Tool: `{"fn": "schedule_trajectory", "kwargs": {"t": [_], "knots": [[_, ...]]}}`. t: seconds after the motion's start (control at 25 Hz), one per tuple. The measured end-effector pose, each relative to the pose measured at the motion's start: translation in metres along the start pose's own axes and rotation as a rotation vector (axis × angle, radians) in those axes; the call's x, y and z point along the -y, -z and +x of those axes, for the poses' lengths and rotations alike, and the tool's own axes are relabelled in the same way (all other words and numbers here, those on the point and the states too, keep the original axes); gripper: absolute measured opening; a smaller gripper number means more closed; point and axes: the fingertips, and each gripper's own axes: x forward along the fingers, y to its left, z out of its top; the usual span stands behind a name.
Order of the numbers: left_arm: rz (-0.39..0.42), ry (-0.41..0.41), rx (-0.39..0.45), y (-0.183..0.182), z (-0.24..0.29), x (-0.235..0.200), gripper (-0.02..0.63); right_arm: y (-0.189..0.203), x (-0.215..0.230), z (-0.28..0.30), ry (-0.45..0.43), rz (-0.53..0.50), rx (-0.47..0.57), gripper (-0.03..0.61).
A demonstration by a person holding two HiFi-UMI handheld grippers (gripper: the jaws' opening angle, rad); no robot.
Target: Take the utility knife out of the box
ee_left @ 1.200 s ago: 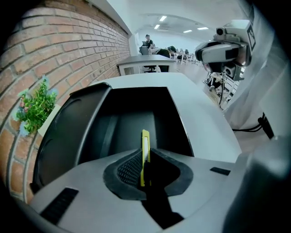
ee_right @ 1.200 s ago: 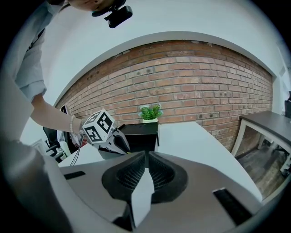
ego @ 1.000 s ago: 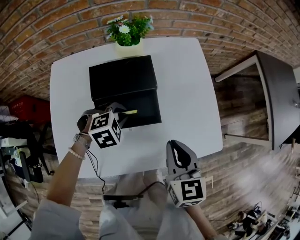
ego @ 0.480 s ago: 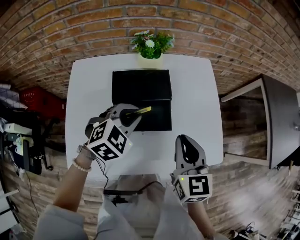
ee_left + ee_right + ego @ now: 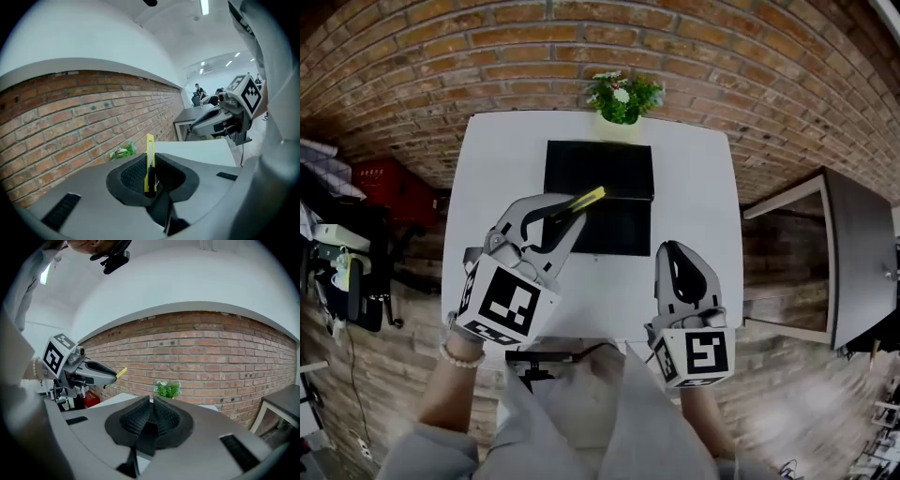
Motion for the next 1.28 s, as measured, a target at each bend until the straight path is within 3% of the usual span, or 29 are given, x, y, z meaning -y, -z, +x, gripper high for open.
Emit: {"fn": "schedule_trajectory", "kwargs": {"t": [0.36,0.68,1.0,1.28], "knots": [[-0.046,-0.157,0.105,-0.031,-0.061,-0.014,0.066,-0.031,-0.02,-0.003,-0.056,-0.03,0.067,0.055],[-0.089,-0.224,0.114,-0.029,-0.096,-0.016,0.066,-0.046,-0.038,-0.005,-0.099,-0.087,0.085,0.055],[-0.139,-0.262,0.119,-0.022,-0.114,-0.015,0.066,-0.048,-0.057,-0.004,-0.13,-0.12,0.085,0.055],[-0.117,-0.241,0.122,-0.023,-0.112,-0.011,0.066,-0.05,-0.064,-0.003,-0.146,-0.141,0.087,0.054]]}}
